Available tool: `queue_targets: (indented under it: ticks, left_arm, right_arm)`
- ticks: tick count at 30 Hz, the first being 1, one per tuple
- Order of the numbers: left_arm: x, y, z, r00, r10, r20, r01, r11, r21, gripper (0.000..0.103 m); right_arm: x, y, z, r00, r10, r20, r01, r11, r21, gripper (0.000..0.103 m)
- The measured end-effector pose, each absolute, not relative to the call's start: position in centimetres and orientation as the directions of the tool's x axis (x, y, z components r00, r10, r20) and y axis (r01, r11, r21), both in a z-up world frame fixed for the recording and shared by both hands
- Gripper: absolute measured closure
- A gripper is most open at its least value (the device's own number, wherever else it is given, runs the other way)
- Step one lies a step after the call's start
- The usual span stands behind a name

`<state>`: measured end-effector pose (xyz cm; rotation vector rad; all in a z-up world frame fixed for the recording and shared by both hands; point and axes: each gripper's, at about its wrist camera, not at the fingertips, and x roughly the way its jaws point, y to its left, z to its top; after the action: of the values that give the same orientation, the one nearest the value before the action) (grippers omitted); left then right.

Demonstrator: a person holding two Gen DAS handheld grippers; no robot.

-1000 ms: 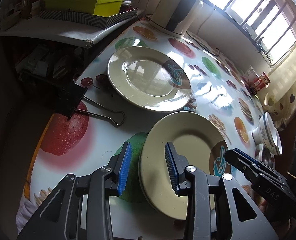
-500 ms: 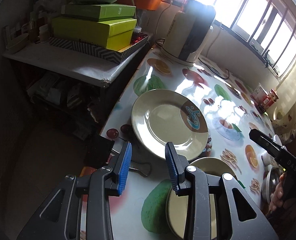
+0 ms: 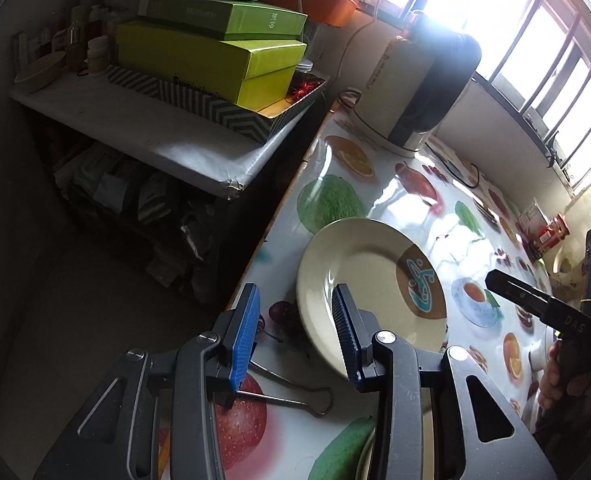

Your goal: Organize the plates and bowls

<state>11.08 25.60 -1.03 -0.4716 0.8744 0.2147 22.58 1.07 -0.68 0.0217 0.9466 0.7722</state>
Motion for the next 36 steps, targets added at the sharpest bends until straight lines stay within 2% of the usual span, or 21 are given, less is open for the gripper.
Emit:
queue_targets:
  ticks: [4,6,11,18,20,25,29,36]
  left_arm:
    - [11.9,26.3,-2.2,0.610,-0.064,-0.790,-0.386,0.846,-0.367,0.064]
    - [12.4,26.2,-2.6,0.590,-0.053,-0.805,-0.392,0.854,-0.343,0.064]
    - [13.0,26.0,-3.4,0.570,-0.066,-0.819,-0.386,0.858,-0.338,0.064]
    - [13.3,26.0,-4.0,0.561,-0.105,-0.821,-0.382,0.847,-0.370,0.064]
    - [13.4,25.9,-4.2,0.559,-0.114,-0.821,-0.376,0.848,-0.373,0.065]
    - [13.7,25.5,-4.4,0.559,-0.142,-0.817,-0.361,0.846,-0.393,0.069]
    - [14.0,25.2,-4.5,0.553,-0.143,-0.821,-0.360,0.847,-0.390,0.079]
    - [14.0,25.2,-4.5,0.556,-0.142,-0.819,-0.366,0.843,-0.395,0.080]
  right_arm:
    - [23.9,2.4,-2.0,0.319,0.579,-0.750,-0.599,0.737,0.313,0.049]
    - [24.4,2.8,-2.6,0.309,0.577,-0.756,-0.601,0.735,0.315,0.050]
    - [24.7,4.2,-3.8,0.268,0.574,-0.773,-0.626,0.714,0.313,0.068]
    - [24.7,5.9,-4.9,0.217,0.586,-0.781,-0.650,0.683,0.332,0.074]
    - [24.9,6.0,-5.2,0.212,0.584,-0.784,-0.645,0.686,0.336,0.079]
    - [25.0,6.4,-5.5,0.187,0.598,-0.779,-0.642,0.675,0.364,0.082]
    - [24.8,6.8,-5.5,0.179,0.601,-0.779,-0.647,0.669,0.367,0.085]
    - [25.0,6.8,-5.6,0.176,0.607,-0.775,-0.639,0.669,0.379,0.085]
